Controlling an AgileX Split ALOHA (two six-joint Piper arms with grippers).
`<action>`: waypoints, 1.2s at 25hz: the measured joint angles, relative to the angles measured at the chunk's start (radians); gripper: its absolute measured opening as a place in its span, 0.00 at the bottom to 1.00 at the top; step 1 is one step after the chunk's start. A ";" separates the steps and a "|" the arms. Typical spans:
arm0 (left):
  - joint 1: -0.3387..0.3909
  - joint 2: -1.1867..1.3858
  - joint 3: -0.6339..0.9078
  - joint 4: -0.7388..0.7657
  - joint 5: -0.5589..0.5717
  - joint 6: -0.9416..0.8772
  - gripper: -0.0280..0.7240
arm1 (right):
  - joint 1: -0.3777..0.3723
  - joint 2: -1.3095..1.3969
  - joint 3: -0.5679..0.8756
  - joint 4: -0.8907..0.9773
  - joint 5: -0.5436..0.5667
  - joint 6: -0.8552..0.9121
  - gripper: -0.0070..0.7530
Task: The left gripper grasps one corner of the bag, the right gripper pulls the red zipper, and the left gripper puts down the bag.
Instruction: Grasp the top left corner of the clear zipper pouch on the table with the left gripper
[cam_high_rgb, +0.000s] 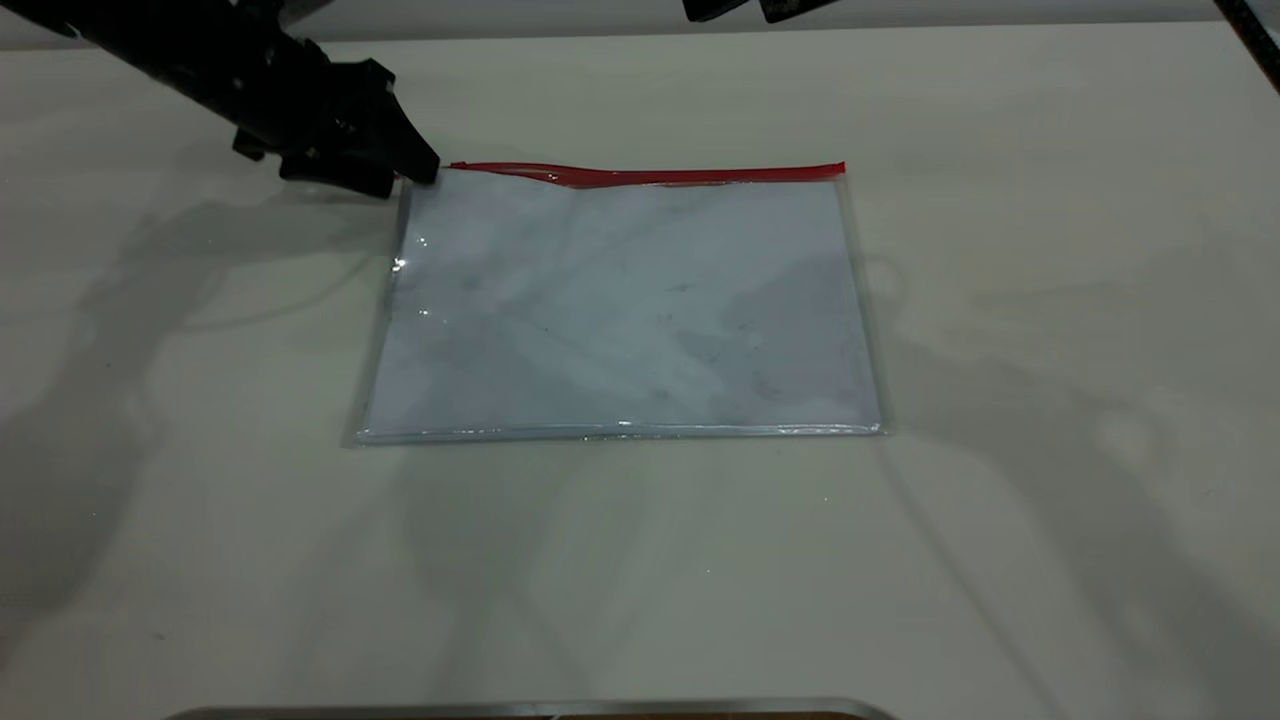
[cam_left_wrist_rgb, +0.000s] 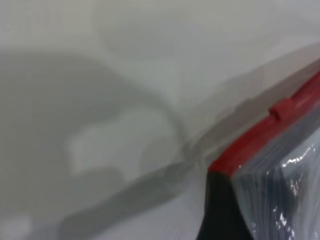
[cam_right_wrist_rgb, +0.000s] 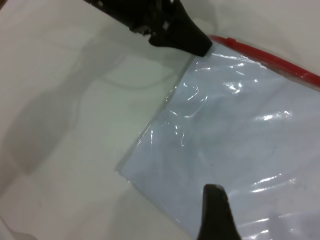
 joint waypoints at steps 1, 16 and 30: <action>0.000 0.007 0.000 -0.017 0.008 0.015 0.75 | 0.000 0.000 0.000 0.000 0.000 0.000 0.73; -0.002 0.036 -0.001 -0.223 0.161 0.230 0.75 | 0.000 0.000 0.000 0.000 0.000 -0.003 0.73; -0.035 0.055 -0.001 -0.286 0.159 0.417 0.75 | 0.000 0.000 -0.001 0.000 -0.003 -0.026 0.73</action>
